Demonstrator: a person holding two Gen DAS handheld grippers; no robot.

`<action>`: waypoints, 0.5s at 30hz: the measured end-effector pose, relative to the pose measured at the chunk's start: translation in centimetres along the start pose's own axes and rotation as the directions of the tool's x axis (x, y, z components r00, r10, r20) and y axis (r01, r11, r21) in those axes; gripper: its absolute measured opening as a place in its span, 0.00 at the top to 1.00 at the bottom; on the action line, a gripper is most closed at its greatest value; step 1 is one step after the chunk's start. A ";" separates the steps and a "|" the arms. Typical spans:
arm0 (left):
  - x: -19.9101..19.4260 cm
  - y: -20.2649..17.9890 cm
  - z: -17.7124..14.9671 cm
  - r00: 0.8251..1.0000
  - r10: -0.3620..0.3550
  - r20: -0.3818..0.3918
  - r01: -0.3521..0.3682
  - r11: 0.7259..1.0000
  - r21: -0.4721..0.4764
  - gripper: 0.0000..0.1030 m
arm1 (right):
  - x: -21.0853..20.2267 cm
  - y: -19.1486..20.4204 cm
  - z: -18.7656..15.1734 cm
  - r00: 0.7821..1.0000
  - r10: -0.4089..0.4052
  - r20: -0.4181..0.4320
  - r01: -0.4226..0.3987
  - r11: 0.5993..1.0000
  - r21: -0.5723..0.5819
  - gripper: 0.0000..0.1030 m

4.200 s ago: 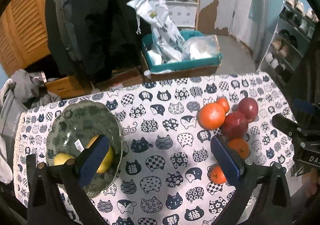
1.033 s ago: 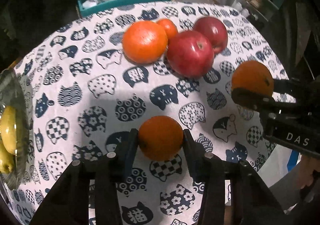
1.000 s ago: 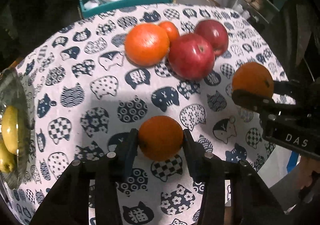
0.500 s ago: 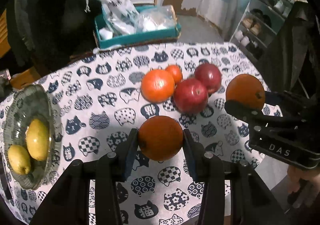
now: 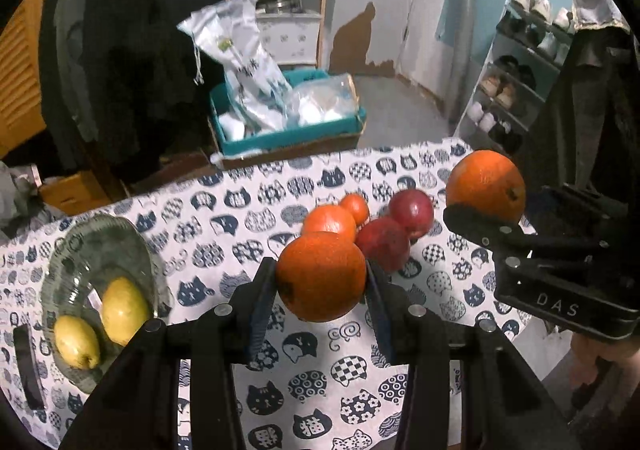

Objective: Organize fruits
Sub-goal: 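Lift the orange with the right tool while the left tool lifts the tangerine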

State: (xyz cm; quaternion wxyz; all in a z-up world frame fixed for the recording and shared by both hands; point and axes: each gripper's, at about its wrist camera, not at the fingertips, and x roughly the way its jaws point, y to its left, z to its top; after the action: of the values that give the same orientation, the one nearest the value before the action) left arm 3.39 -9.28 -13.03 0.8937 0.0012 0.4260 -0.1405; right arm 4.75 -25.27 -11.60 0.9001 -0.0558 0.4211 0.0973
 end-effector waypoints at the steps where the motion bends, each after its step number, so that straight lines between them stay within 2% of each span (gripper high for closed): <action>1: -0.3 0.1 0.1 1.000 -0.001 0.008 0.001 1.000 -0.001 0.57 | -0.3 0.2 0.1 1.000 0.003 0.009 -0.002 1.000 -0.004 0.38; 15: -4.5 2.6 1.6 0.992 0.048 0.120 -0.044 0.998 -0.034 0.57 | -2.6 2.1 2.3 0.995 0.039 0.096 -0.036 0.999 -0.030 0.38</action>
State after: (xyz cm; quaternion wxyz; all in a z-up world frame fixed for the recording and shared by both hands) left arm 2.57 -5.90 -8.88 0.9208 -0.0115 0.3733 -0.1129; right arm 4.34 -23.17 -8.18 0.9164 -0.0560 0.3768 0.1227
